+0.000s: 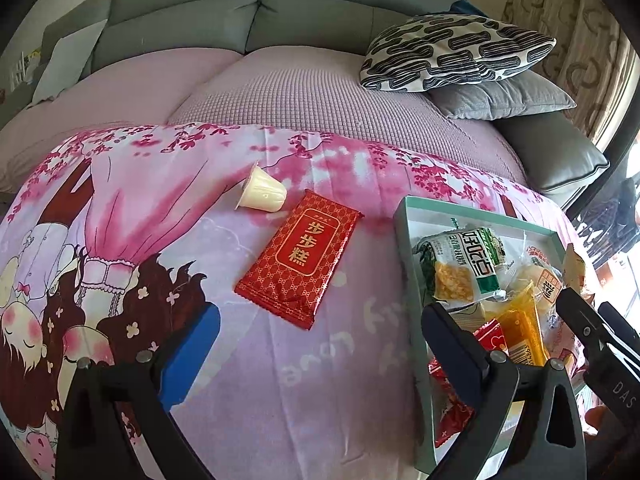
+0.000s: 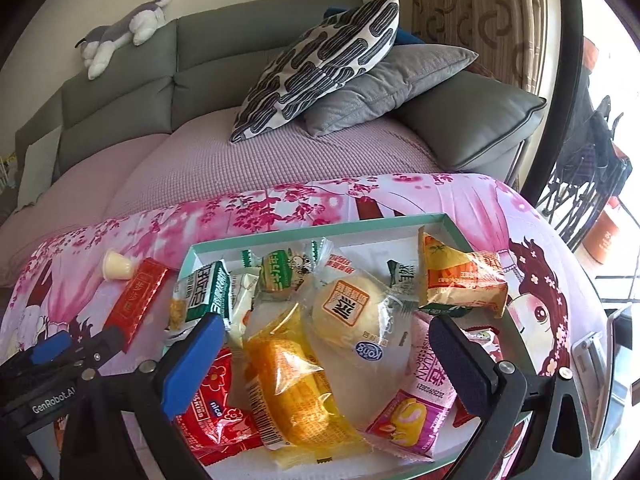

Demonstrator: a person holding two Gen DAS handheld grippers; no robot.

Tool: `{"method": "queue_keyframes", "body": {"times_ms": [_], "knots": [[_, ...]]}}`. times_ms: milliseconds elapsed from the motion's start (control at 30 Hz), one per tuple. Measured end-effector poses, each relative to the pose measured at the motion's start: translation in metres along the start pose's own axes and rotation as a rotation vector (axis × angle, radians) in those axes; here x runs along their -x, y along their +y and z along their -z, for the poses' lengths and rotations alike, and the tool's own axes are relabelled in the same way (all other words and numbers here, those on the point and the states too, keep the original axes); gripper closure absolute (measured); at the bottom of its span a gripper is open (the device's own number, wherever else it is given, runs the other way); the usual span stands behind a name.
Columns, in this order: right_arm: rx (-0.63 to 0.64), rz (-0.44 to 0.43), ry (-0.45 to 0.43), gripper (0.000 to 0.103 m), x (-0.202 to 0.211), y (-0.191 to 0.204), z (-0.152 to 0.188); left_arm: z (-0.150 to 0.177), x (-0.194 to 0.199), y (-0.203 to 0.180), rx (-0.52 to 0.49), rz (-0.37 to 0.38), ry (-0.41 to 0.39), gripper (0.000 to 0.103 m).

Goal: Organize snacks
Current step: 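Withdraw both tools from the tray toward the red pack and yogurt cup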

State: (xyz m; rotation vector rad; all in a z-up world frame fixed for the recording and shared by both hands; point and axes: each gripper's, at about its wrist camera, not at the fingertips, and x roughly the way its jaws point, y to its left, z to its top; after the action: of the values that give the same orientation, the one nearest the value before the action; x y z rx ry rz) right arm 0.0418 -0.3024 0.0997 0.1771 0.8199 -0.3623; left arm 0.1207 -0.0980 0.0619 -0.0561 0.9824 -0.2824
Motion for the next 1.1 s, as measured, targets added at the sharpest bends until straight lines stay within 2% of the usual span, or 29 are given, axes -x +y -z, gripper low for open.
{"method": "queue_keyframes", "body": {"times_ms": [167,333,533,667,900,1100], "knots": [[0.028,-0.035,-0.004,0.0,0.001,0.017,0.0,-0.004,0.006,0.018,0.033,-0.011,-0.048,0.002],[0.056,-0.081,-0.012,0.0,0.003,0.037,0.0,-0.009,0.013,0.04,0.056,-0.062,-0.109,0.002],[0.075,-0.121,-0.019,0.0,0.003,0.062,-0.002,-0.015,0.019,0.073,0.11,-0.072,-0.127,0.002],[0.098,-0.143,-0.022,0.0,0.003,0.083,-0.004,-0.019,0.027,0.091,0.126,-0.114,-0.161,0.002],[0.132,-0.171,-0.004,0.0,-0.007,0.125,-0.008,-0.028,0.017,0.123,0.194,-0.14,-0.088,0.002],[0.162,-0.204,0.014,0.0,-0.023,0.162,-0.009,-0.044,0.004,0.136,0.174,-0.156,-0.061,0.002]]}}
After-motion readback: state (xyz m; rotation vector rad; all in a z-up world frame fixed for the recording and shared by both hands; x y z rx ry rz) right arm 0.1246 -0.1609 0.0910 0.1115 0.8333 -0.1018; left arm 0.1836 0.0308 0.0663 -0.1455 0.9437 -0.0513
